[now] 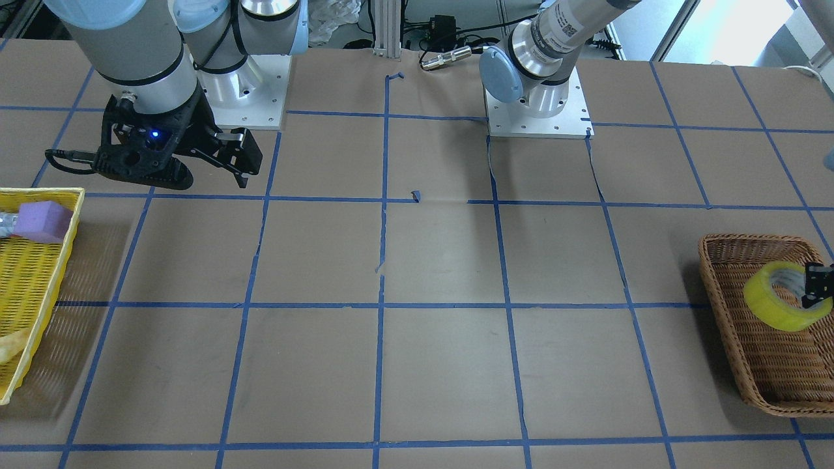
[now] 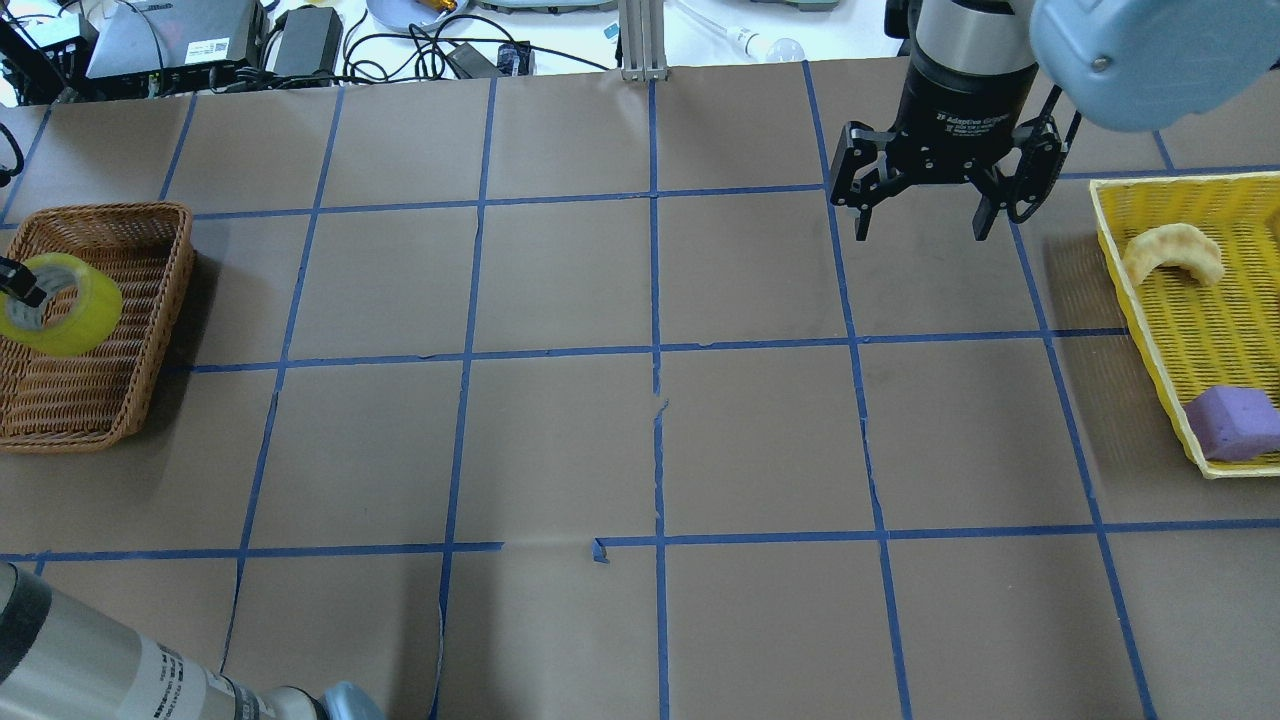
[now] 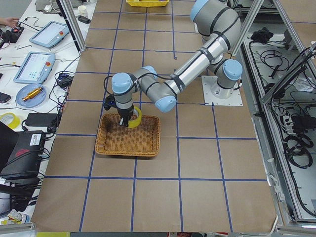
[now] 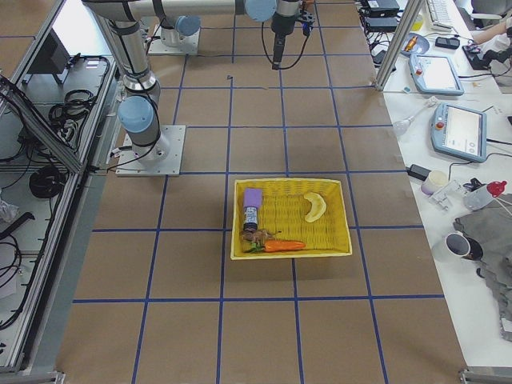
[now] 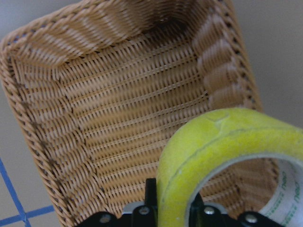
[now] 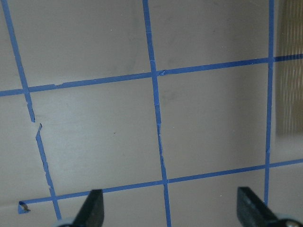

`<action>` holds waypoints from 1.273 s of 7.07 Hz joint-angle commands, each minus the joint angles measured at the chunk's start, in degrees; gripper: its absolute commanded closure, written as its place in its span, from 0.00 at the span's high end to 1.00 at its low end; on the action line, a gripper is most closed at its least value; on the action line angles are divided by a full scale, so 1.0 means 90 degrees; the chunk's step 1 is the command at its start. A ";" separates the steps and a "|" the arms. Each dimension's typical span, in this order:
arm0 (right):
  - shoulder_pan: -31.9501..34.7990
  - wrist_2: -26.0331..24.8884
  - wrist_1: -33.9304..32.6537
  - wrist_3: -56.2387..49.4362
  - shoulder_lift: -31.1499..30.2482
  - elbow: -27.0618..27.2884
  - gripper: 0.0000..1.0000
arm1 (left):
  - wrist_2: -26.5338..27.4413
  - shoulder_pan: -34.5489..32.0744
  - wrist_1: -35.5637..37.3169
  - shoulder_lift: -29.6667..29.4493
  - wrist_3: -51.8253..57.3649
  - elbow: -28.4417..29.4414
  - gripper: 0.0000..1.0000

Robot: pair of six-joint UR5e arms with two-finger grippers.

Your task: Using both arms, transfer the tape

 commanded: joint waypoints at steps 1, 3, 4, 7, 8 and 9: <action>0.0000 -0.0002 -0.0019 0.0000 0.0003 0.0003 1.00 | -0.0129 0.0177 0.0308 -0.0373 0.0279 0.0021 0.38; 0.0000 -0.0012 -0.0019 0.0000 0.0003 0.0003 1.00 | -0.0061 0.0099 0.0191 -0.0083 0.0357 0.0001 1.00; 0.0000 -0.0003 -0.0029 0.0000 0.0003 0.0003 1.00 | -0.0060 -0.0211 -0.0457 0.0229 0.0289 0.0021 1.00; 0.0000 -0.0002 -0.0019 0.0000 0.0003 0.0003 1.00 | 0.0389 -0.2248 -0.3053 0.1537 -0.1675 0.0760 1.00; 0.0000 0.0007 -0.0029 -0.0009 0.0003 0.0003 1.00 | 0.0379 -0.2845 -0.3187 0.1830 -0.2786 0.0734 1.00; 0.0000 0.0075 -0.0029 -0.0009 -0.0007 -0.0007 1.00 | 0.0447 -0.3479 -0.4010 0.2123 -0.4383 0.0734 1.00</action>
